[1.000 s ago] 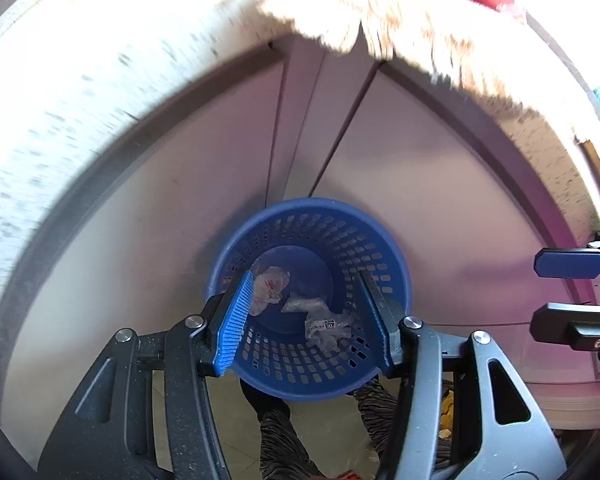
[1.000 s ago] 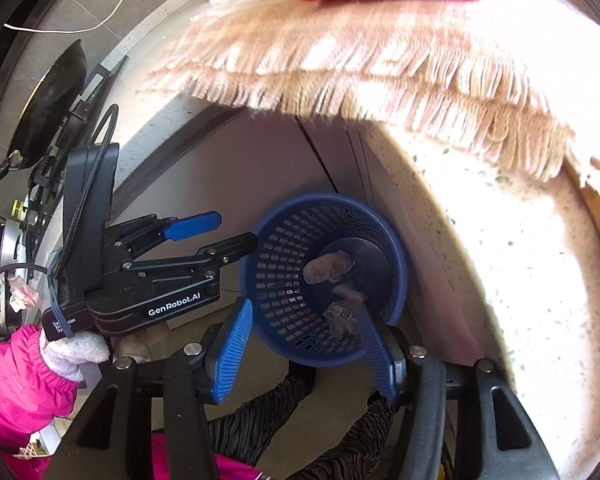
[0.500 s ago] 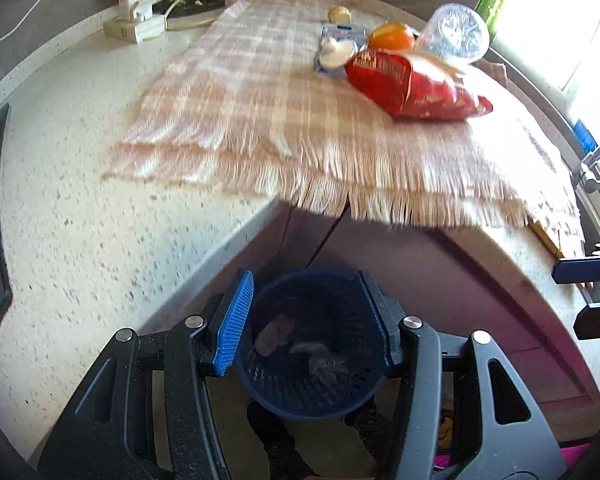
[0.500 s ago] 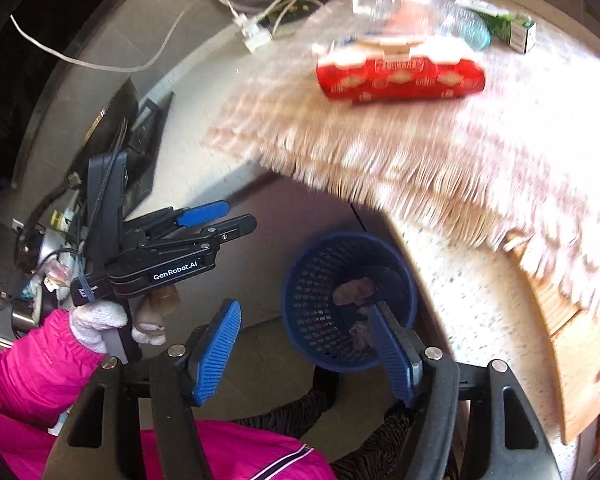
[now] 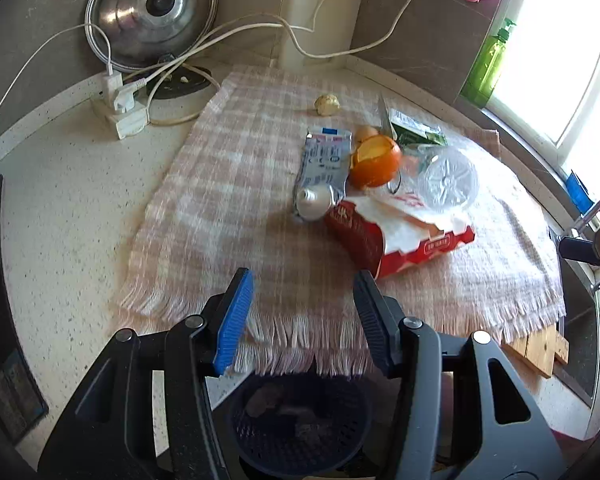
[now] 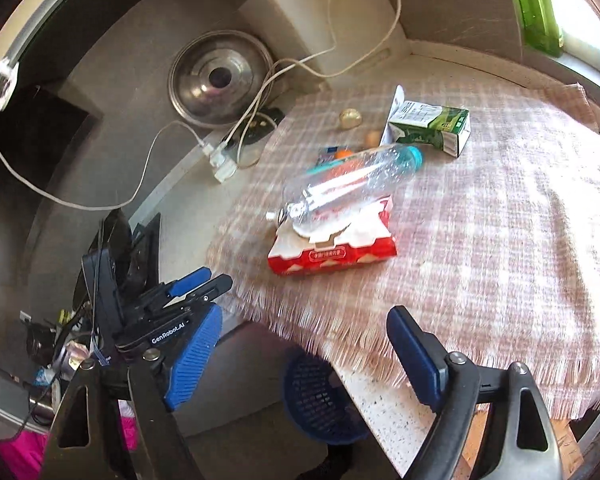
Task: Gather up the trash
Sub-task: 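Grasp the toothpaste tube with the left tool while the right tool grasps the water bottle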
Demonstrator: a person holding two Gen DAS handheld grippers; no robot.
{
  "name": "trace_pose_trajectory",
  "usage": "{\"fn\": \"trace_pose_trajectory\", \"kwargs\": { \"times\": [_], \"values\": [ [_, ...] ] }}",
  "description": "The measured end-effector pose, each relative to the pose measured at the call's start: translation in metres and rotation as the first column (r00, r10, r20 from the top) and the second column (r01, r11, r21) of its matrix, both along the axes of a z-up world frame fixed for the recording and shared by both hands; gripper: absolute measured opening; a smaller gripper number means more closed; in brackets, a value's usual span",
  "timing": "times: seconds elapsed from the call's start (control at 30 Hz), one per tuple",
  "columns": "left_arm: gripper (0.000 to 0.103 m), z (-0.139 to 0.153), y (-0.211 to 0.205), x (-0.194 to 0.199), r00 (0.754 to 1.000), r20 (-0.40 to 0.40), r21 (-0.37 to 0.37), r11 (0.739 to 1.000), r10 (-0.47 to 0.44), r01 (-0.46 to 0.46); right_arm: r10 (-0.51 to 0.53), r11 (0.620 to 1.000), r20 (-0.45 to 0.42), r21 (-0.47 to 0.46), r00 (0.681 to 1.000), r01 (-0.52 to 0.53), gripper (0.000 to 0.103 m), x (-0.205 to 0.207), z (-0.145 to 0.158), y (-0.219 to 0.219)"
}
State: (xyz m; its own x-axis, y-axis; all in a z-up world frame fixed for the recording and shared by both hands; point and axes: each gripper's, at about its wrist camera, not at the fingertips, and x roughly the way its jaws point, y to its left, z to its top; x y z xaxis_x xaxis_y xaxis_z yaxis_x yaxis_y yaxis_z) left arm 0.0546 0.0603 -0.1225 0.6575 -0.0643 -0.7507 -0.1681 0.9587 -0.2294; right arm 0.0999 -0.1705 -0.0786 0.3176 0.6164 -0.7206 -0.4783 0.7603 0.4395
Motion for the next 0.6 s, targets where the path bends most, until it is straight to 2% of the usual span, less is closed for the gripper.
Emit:
{"fn": "trace_pose_trajectory", "kwargs": {
  "times": [0.13,0.27,0.47,0.6],
  "values": [
    [0.053,0.01,0.005,0.028,1.0,-0.006,-0.03,1.0,-0.008,0.008,-0.072,0.995,-0.08,0.066,0.994,0.077,0.086,0.038,0.001,-0.007],
    [0.053,0.013,0.01,0.056,1.0,-0.024,-0.057,0.998,-0.006,0.005,-0.127,0.986,-0.163,0.086,0.978,0.142,0.087,0.075,-0.009,-0.006],
    [0.053,0.01,0.009,0.098,0.995,-0.081,-0.099,0.994,-0.06,0.052,-0.165,0.965,-0.323,0.143,0.932,0.22,0.087,0.112,-0.036,0.004],
    [0.053,0.005,0.004,0.123,0.983,-0.146,-0.124,0.988,-0.114,0.096,-0.176,0.957,-0.381,0.151,0.908,0.248,0.087,0.128,-0.05,0.014]
  ]
}}
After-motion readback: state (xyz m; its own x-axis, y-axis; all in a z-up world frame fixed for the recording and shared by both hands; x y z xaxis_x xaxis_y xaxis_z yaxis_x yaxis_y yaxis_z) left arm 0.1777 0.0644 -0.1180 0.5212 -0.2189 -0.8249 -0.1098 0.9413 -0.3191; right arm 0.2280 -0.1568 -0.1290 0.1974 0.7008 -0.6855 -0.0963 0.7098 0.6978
